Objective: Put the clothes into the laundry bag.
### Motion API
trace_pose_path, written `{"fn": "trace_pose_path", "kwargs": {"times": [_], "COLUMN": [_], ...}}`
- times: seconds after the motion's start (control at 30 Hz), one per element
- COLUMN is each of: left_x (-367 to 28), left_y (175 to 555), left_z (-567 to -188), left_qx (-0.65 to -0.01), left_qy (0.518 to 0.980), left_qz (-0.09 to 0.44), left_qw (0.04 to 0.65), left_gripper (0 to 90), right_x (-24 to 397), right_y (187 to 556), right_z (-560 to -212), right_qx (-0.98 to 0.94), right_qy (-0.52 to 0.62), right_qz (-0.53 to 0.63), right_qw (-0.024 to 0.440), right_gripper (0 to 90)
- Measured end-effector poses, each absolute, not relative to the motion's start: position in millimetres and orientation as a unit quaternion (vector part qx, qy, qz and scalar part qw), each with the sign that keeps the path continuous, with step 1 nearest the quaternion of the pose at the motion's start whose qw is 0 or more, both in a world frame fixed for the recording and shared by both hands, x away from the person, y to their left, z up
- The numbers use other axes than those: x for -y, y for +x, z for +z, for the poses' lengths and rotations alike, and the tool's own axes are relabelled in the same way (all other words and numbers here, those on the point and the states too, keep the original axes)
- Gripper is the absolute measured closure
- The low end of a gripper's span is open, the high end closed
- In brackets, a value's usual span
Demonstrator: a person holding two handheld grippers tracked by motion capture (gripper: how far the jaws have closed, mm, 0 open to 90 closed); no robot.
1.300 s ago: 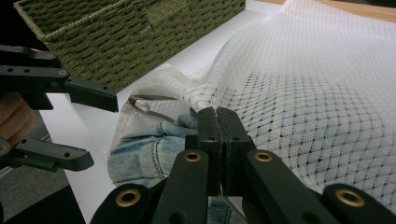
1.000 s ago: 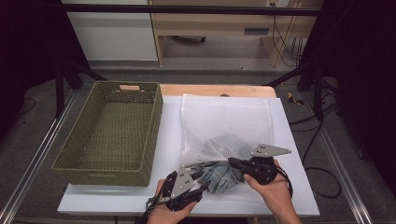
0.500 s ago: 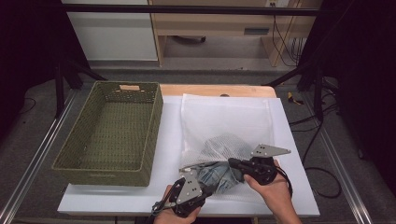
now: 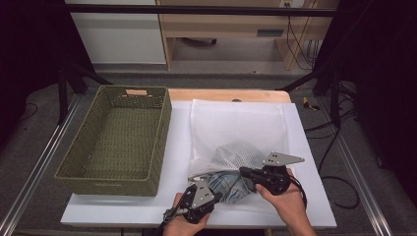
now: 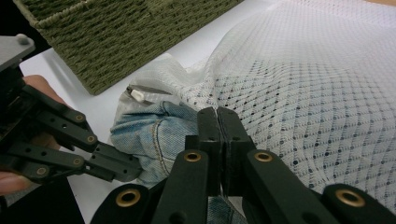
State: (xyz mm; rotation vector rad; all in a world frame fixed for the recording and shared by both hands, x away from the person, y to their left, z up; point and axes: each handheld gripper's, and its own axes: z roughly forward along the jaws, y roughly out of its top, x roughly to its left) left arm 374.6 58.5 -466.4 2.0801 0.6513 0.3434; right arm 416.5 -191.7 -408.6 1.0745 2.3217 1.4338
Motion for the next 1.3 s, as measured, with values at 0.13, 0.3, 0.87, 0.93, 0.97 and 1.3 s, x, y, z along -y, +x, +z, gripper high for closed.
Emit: {"fn": "trace_pose_path", "kwargs": {"times": [0.13, 0.3, 0.87, 0.93, 0.97, 1.3], "left_x": [-58.5, -55.7, -50.8, -50.8, -51.0, -49.5], "left_y": [379.4, 382.5, 385.9, 386.4, 386.9, 390.3], "left_z": [-466.2, -468.6, -470.0, -470.1, -470.2, -469.8], "left_qx": [-0.268, -0.27, -0.27, -0.271, -0.271, -0.272], "left_qy": [0.841, 0.841, 0.841, 0.841, 0.841, 0.841], "left_qz": [0.14, 0.136, 0.136, 0.136, 0.137, 0.141], "left_qw": [0.449, 0.45, 0.448, 0.448, 0.448, 0.446], "left_gripper": [90.0, 90.0, 90.0, 90.0, 90.0, 90.0], "right_x": [190.7, 187.7, 182.2, 182.0, 181.5, 180.1], "right_y": [416.9, 417.3, 417.3, 417.4, 417.5, 418.1], "right_z": [-409.2, -410.0, -410.7, -410.8, -411.0, -411.5], "right_qx": [-0.788, -0.788, -0.794, -0.794, -0.794, -0.795], "right_qy": [0.365, 0.364, 0.359, 0.359, 0.359, 0.359], "right_qz": [0.486, 0.484, 0.478, 0.478, 0.478, 0.477], "right_qw": [0.104, 0.107, 0.109, 0.11, 0.11, 0.111], "right_gripper": [89.3, 89.3, 89.3, 89.3, 89.3, 89.3]}}
